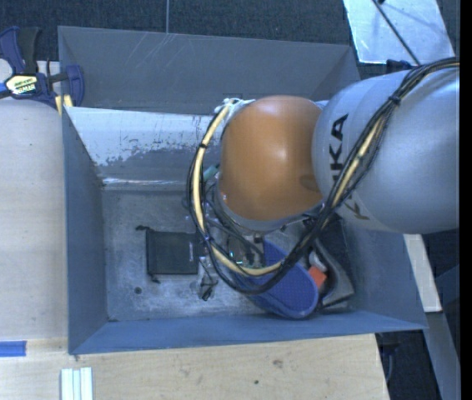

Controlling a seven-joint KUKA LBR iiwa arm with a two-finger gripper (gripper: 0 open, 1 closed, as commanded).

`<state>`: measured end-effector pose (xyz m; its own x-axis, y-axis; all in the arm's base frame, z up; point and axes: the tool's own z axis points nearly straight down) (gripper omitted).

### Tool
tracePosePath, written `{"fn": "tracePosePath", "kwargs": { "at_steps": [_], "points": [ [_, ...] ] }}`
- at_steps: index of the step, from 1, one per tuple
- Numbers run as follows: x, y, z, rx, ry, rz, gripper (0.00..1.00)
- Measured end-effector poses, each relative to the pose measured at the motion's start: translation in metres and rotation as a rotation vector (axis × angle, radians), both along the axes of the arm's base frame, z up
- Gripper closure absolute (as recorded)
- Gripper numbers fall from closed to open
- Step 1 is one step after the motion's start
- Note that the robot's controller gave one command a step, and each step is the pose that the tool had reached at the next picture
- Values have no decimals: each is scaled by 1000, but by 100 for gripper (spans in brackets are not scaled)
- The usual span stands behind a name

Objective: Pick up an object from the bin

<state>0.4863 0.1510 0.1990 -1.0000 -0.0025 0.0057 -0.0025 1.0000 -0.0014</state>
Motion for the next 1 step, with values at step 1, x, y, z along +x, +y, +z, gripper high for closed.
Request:
{"fn": "tracePosePath", "kwargs": {
  "at_steps": [1],
  "points": [
    [37,-26,-133,0,-3,126,0]
  ]
}}
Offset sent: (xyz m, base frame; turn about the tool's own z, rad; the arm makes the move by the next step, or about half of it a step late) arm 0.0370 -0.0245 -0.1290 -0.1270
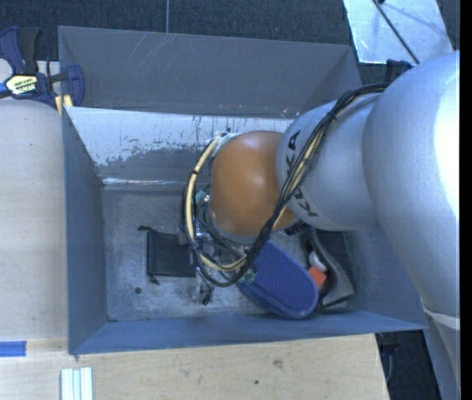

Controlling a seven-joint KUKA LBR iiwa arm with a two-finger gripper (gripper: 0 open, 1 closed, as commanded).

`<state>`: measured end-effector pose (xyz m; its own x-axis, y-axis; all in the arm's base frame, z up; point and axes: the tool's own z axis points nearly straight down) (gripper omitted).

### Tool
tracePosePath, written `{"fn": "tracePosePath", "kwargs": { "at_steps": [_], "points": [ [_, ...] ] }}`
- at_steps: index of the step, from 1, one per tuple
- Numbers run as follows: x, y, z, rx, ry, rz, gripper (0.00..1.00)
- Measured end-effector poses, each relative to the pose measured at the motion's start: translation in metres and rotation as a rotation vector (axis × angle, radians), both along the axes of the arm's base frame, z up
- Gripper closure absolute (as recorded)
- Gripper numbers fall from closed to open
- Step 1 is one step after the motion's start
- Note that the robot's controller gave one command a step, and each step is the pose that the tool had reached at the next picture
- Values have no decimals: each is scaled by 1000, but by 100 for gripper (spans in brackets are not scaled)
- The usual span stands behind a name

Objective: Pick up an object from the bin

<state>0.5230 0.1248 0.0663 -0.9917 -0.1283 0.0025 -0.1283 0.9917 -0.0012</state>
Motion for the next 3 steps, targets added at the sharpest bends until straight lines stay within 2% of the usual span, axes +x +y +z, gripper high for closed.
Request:
{"fn": "tracePosePath", "kwargs": {
  "at_steps": [1,2,3],
  "points": [
    [2,1,5,3,-7,-1,100],
    [-21,-18,15,2,-3,296,100],
    [-13,-53,184,1,-14,304,100]
  ]
}}
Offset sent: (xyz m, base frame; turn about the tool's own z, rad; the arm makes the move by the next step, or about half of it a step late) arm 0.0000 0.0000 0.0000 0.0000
